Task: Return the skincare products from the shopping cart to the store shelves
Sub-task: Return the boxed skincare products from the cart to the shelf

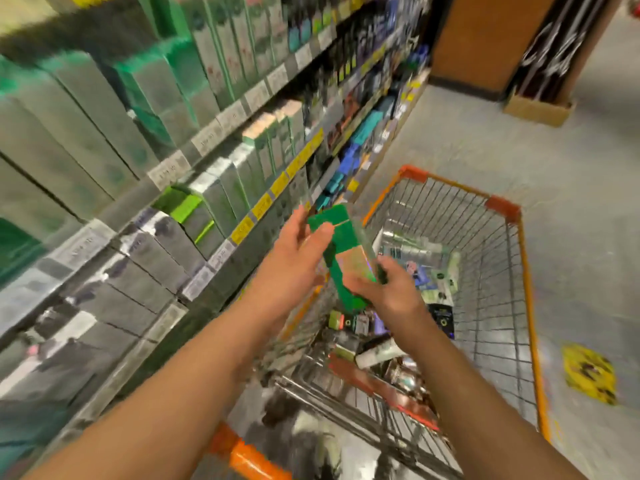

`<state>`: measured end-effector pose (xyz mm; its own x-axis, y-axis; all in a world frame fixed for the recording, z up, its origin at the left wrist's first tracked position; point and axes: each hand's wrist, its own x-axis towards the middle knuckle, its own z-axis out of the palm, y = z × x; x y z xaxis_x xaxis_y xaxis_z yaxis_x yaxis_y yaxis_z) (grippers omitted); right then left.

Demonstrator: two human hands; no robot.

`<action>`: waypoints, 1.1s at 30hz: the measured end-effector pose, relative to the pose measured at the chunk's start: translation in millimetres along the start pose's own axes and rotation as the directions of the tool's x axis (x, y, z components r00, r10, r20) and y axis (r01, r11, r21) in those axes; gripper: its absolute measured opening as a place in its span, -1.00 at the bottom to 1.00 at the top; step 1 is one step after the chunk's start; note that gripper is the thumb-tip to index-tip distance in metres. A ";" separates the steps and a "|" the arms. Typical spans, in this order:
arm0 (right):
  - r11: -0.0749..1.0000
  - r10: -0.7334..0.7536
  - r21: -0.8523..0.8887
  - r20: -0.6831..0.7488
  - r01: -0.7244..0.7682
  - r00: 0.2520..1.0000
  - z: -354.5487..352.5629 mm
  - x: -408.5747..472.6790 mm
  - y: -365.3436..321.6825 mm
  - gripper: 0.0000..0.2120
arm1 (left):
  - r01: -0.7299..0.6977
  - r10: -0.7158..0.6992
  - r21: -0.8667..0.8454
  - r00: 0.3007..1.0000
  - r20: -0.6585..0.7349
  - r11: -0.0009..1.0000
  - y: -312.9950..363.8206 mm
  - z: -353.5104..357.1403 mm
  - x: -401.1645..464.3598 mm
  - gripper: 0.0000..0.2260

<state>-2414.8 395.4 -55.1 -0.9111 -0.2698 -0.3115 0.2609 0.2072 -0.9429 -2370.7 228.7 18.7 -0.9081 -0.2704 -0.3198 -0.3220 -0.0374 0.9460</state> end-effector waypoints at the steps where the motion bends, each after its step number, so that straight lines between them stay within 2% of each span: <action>1: 0.999 -0.045 -0.022 0.046 0.046 0.998 5.6 -6.4 -18.3 -0.70 | -0.036 0.036 -0.027 0.999 -0.024 0.999 10.8 -12.0 -6.0 -0.38; 4: 0.983 -0.158 -0.072 0.155 0.171 0.975 26.2 -24.3 -68.5 -0.70 | -0.169 0.164 -0.067 0.983 -0.081 0.983 37.8 -54.7 -30.3 -0.25; 6: 0.963 -0.217 -0.109 0.217 0.245 0.952 46.1 -34.2 -94.4 -0.66 | -0.247 0.240 -0.035 0.960 -0.143 0.968 50.4 -87.3 -52.9 -0.25; 9: 0.922 -0.325 -0.121 0.272 0.367 0.906 85.9 -47.6 -127.9 -0.38 | -0.317 0.282 -0.124 0.929 -0.239 0.940 62.9 -133.5 -86.0 -0.34; 11: 0.888 -0.376 -0.133 0.344 0.441 0.861 113.4 -56.8 -145.0 -0.30 | -0.358 0.291 -0.180 0.904 -0.313 0.916 69.3 -163.1 -109.2 -0.36; 14: 0.864 -0.412 -0.104 0.416 0.492 0.811 154.6 -72.8 -167.0 -0.38 | -0.406 0.294 -0.229 0.867 -0.402 0.885 76.2 -206.5 -147.2 -0.31; 18: 0.838 -0.435 -0.047 0.542 0.543 0.719 206.4 -96.3 -196.5 -0.50 | -0.455 0.324 -0.171 0.807 -0.493 0.874 74.9 -257.4 -196.7 -0.31; 23: 0.813 -0.469 0.040 0.636 0.580 0.613 268.1 -123.1 -222.6 -0.49 | -0.478 0.359 -0.059 0.730 -0.581 0.877 68.2 -310.3 -256.6 -0.44; 26: 0.797 -0.498 0.100 0.667 0.596 0.555 303.2 -143.4 -236.5 -0.43 | -0.530 0.355 -0.074 0.658 -0.664 0.845 63.0 -332.4 -287.5 -0.53; 29: 0.800 -0.527 0.178 0.663 0.572 0.531 335.8 -160.9 -254.2 -0.39 | -0.580 0.342 -0.099 0.600 -0.724 0.809 59.6 -349.2 -314.9 -0.45; 33: 0.736 -0.607 0.233 0.644 0.636 0.467 376.8 -180.8 -283.1 -0.37 | -0.612 0.330 -0.071 0.516 -0.790 0.787 58.1 -371.0 -341.1 -0.36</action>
<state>-2203.7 31.2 223.5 -0.3781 -0.8569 0.3504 -0.3127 -0.2380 -0.9195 -1980.3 -38.1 202.4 -0.3635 -0.9122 0.1893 0.3214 0.0680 0.9445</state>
